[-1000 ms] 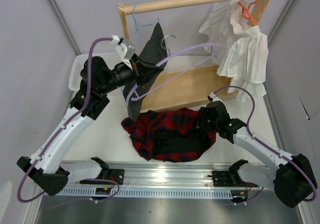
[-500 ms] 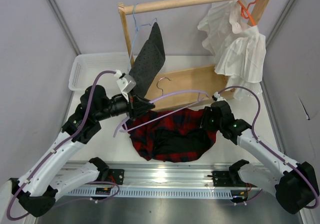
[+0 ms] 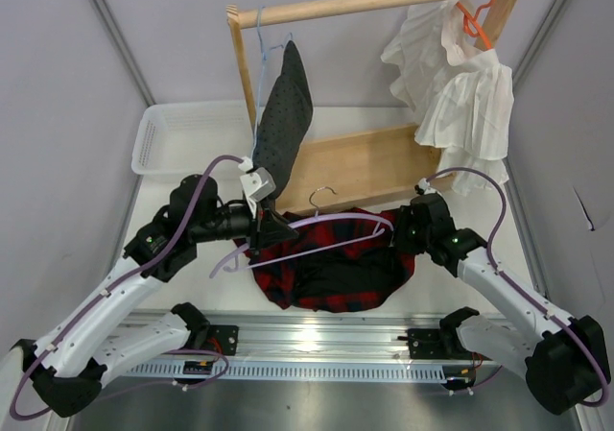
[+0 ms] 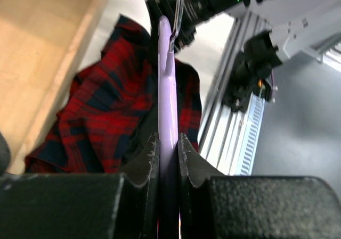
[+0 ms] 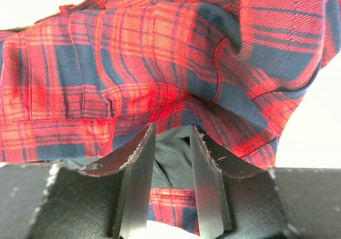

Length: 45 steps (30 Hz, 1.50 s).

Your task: Place the skirt on the hanger

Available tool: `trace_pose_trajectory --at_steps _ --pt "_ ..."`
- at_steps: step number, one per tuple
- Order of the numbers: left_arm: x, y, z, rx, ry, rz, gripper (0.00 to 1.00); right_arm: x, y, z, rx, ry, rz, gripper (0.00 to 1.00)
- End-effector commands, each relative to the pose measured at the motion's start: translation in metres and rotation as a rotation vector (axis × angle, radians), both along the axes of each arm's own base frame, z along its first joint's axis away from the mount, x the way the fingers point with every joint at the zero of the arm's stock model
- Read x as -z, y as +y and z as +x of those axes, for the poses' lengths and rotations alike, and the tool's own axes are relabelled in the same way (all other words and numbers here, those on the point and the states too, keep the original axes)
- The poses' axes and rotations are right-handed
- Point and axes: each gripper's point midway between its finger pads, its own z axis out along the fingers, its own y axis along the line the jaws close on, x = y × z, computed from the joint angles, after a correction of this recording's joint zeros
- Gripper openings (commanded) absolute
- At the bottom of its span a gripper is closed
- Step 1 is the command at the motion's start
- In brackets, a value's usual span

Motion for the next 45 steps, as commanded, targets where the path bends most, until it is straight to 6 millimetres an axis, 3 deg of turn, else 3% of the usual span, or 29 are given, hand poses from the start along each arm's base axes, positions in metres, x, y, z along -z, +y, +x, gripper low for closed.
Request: trace_pose_trajectory --at_steps 1,7,19,24,31,37,45 --pt "0.011 -0.005 -0.022 0.116 0.023 0.022 0.00 -0.020 0.000 0.006 0.011 -0.046 0.025 0.39" --pt "0.029 -0.004 -0.024 0.114 0.054 0.060 0.00 -0.017 0.000 0.001 -0.004 -0.027 0.036 0.39" --pt "0.058 -0.014 -0.002 -0.039 0.186 -0.007 0.00 -0.025 -0.005 -0.009 0.004 -0.053 0.052 0.38" --pt "0.085 -0.016 0.010 -0.112 0.271 0.038 0.00 -0.041 -0.010 -0.014 0.024 -0.103 0.073 0.38" --pt "0.086 -0.020 0.014 -0.127 0.277 0.000 0.00 -0.068 -0.006 -0.023 -0.001 -0.170 0.126 0.33" --pt "0.093 -0.018 0.010 -0.123 0.285 0.004 0.00 -0.083 0.010 -0.037 -0.082 -0.197 0.091 0.31" --pt "0.096 -0.016 0.015 -0.150 0.278 0.011 0.00 -0.071 0.036 -0.066 -0.183 -0.161 0.012 0.30"
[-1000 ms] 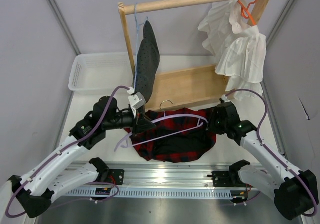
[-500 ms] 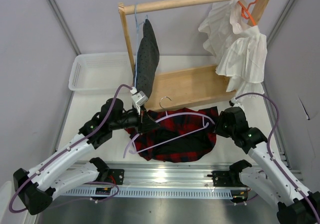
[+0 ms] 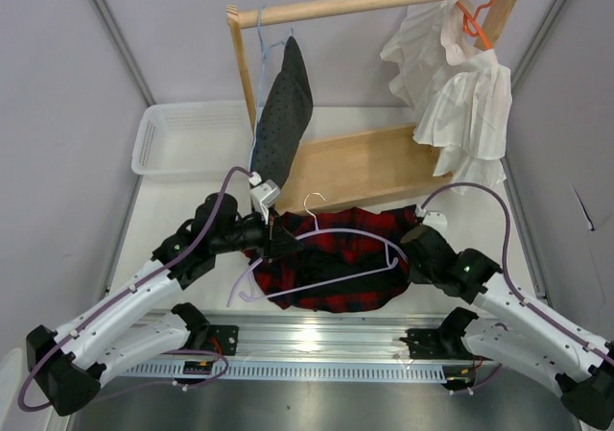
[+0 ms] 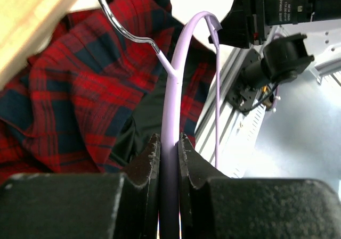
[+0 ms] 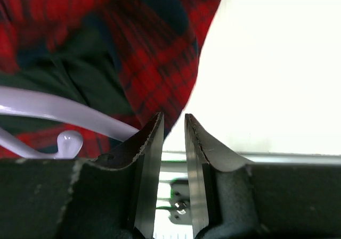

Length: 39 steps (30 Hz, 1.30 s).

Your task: Place the skirt on the hanger

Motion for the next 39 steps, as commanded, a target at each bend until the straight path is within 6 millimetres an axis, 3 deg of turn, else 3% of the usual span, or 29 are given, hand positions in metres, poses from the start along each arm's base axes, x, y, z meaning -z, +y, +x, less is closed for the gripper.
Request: trace_pose_trajectory --at_steps 1,4,14,22,27,39 --pt "0.008 -0.007 0.004 -0.013 0.011 -0.001 0.00 -0.071 0.081 0.010 -0.137 -0.133 0.349 0.30" --pt "0.011 -0.006 0.007 -0.025 0.014 0.008 0.00 -0.074 0.086 0.007 -0.149 -0.148 0.358 0.30" --pt "0.004 0.008 0.018 -0.119 -0.030 0.019 0.00 -0.067 0.052 0.019 0.012 -0.162 0.296 0.32" --pt "0.003 0.018 0.023 -0.173 -0.045 0.026 0.00 -0.066 0.042 0.025 0.034 -0.154 0.309 0.34" --pt "0.001 0.032 0.029 -0.234 -0.064 0.026 0.00 -0.058 0.026 0.029 0.086 -0.133 0.292 0.35" --pt "-0.007 0.041 0.036 -0.263 -0.076 -0.013 0.00 -0.064 0.022 0.029 0.105 -0.116 0.371 0.35"
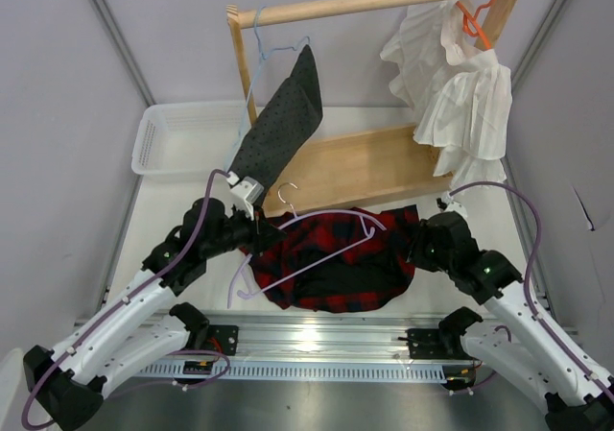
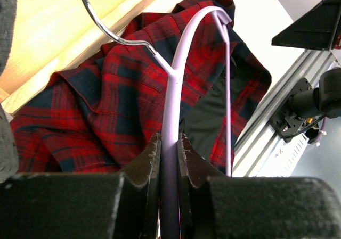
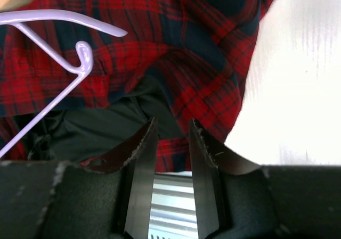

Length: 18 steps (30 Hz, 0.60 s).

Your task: Place the skirt on the hanger

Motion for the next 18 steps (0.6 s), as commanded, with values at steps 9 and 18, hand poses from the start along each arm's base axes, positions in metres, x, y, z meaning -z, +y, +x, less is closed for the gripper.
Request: trace_pose_trajectory --at_steps 9,18 --pt "-0.035 -0.015 -0.008 0.098 -0.108 -0.150 0.00 -0.047 0.044 -0.010 -0.200 -0.096 0.080 0.30" --pt "-0.025 -0.020 -0.003 0.081 -0.115 -0.213 0.00 0.007 0.060 -0.026 -0.196 -0.004 0.032 0.28"
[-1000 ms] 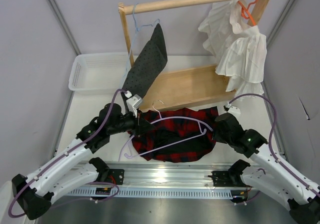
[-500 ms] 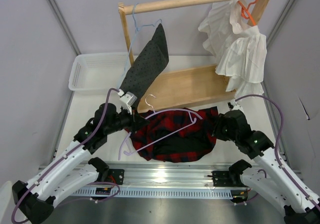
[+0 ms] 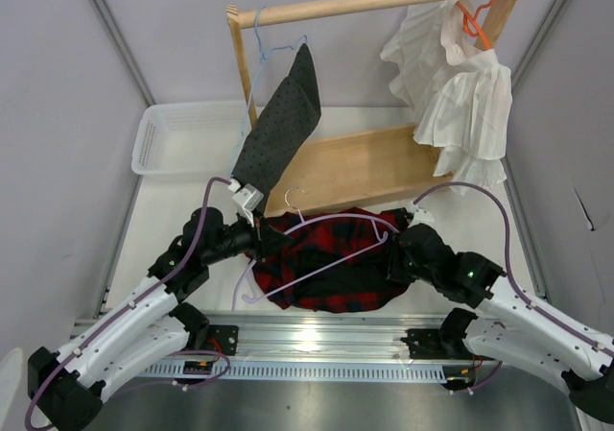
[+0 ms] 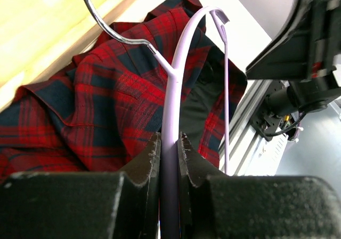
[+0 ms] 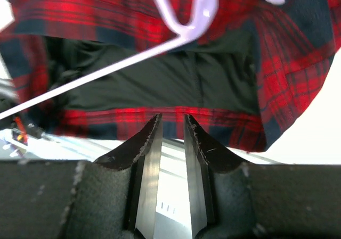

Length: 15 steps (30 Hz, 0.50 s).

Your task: Place the skirt on the hanger

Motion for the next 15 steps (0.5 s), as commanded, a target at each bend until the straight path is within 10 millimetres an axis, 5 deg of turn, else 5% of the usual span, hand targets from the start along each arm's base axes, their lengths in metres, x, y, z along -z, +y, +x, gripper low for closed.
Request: trace_pose_trajectory --at_steps 1,7,15 --pt "-0.031 -0.007 0.007 -0.001 -0.097 -0.118 0.00 0.019 -0.003 0.007 0.075 -0.002 0.002 0.28" --pt "-0.034 -0.009 0.008 -0.006 -0.119 -0.150 0.00 0.051 -0.009 0.009 0.112 0.028 -0.030 0.28" --pt "-0.018 -0.011 0.007 -0.036 -0.144 -0.169 0.00 0.058 -0.022 0.019 0.198 -0.018 -0.037 0.39"
